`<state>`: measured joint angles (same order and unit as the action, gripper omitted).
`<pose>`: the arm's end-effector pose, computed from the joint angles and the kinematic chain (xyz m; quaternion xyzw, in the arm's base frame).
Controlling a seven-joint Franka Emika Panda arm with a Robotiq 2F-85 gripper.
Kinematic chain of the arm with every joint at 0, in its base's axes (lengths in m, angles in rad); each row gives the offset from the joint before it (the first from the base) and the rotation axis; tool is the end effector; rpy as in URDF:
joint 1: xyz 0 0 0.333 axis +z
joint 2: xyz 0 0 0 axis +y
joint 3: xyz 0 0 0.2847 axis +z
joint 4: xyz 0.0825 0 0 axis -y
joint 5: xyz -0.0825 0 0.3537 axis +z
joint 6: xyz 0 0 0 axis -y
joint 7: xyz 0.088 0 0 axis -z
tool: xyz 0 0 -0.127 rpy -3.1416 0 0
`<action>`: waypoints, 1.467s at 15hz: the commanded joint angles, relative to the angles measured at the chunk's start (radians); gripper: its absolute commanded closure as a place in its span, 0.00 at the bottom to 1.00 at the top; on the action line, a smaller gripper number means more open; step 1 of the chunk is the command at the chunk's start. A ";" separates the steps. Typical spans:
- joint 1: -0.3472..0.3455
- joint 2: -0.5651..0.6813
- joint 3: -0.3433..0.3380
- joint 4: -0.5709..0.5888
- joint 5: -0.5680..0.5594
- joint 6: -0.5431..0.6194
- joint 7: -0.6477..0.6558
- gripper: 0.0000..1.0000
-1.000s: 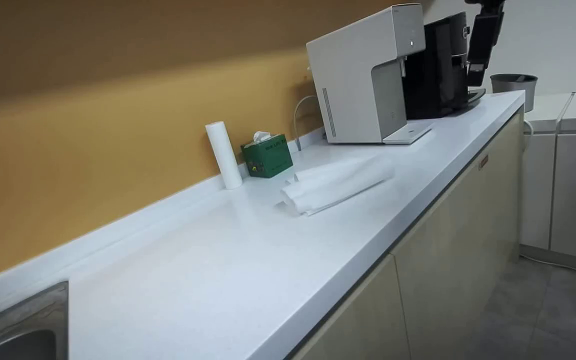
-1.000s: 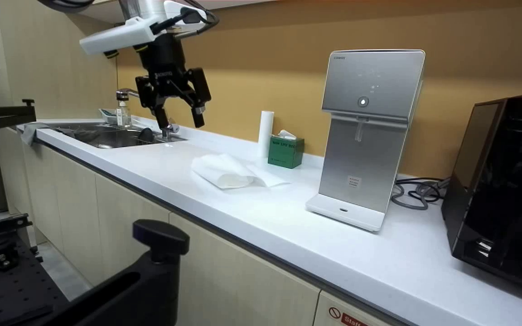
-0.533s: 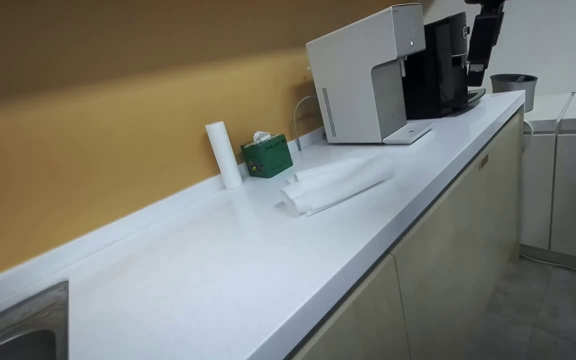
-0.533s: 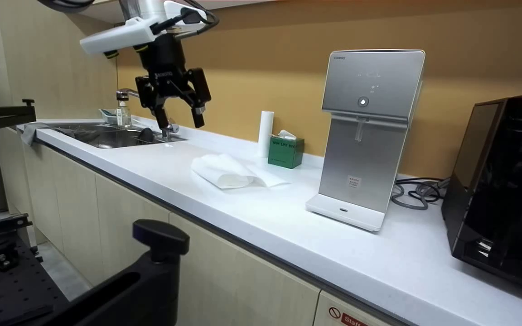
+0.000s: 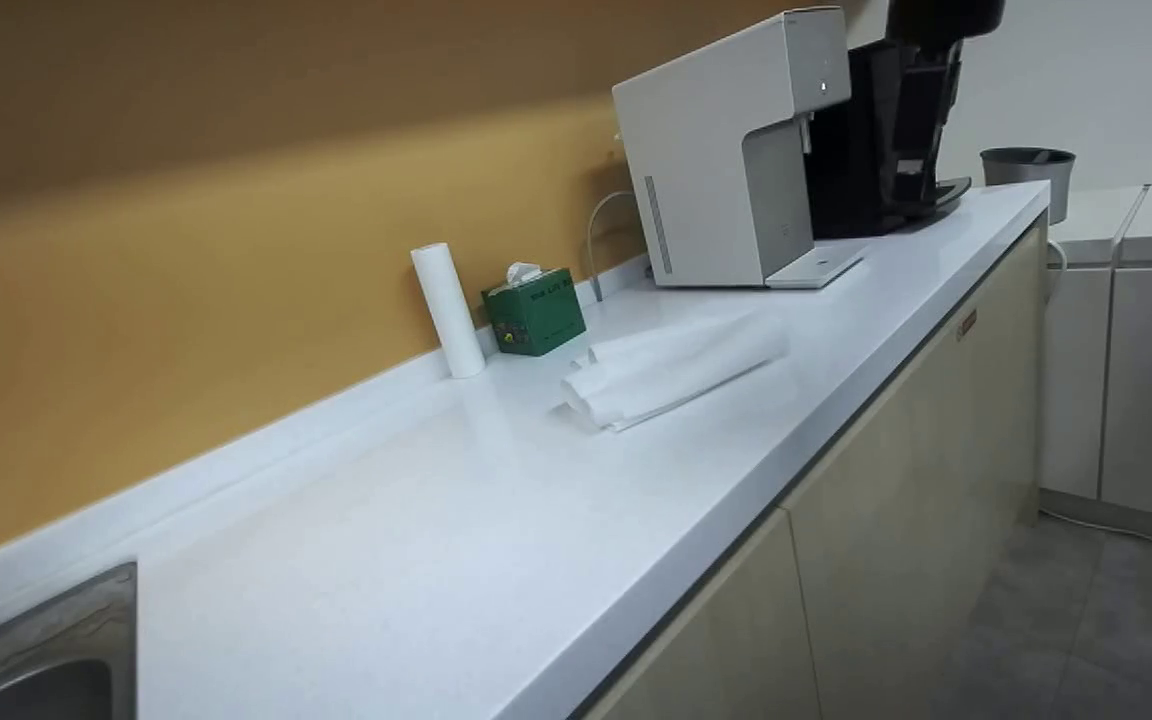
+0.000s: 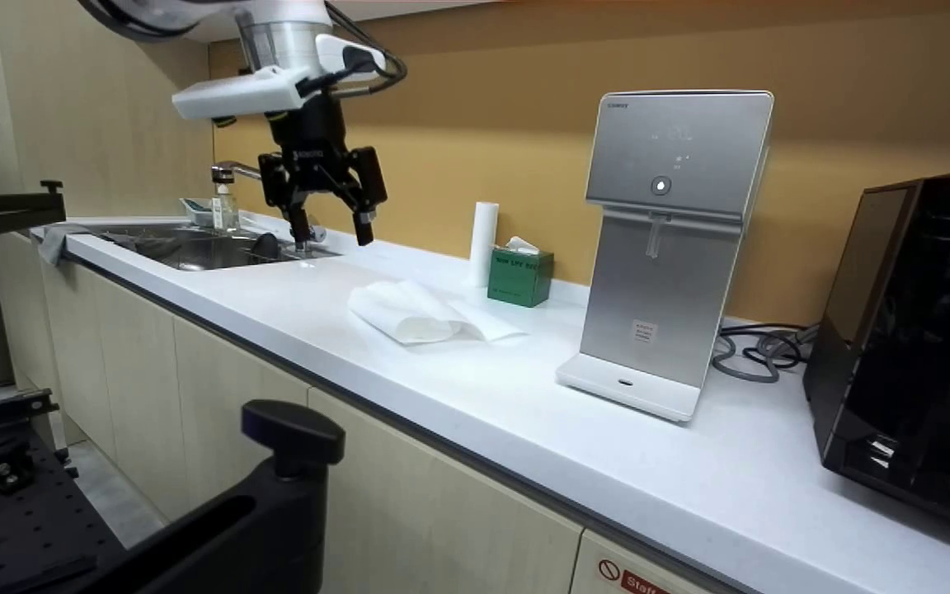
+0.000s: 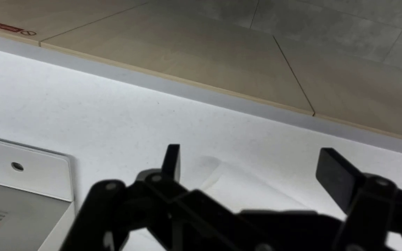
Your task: Wipe the counter with the tissue
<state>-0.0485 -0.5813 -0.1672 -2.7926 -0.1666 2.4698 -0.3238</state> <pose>0.3560 -0.0730 0.3682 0.9845 0.1191 0.1200 0.0462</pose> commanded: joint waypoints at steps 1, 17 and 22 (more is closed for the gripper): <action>0.058 0.194 0.013 0.072 0.091 0.070 0.040 0.00; -0.039 0.639 0.127 0.297 -0.307 0.579 0.609 0.00; -0.032 0.681 0.117 0.327 -0.327 0.579 0.647 0.00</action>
<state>-0.0858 0.0623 -0.0408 -2.4924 -0.4730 3.0485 0.2853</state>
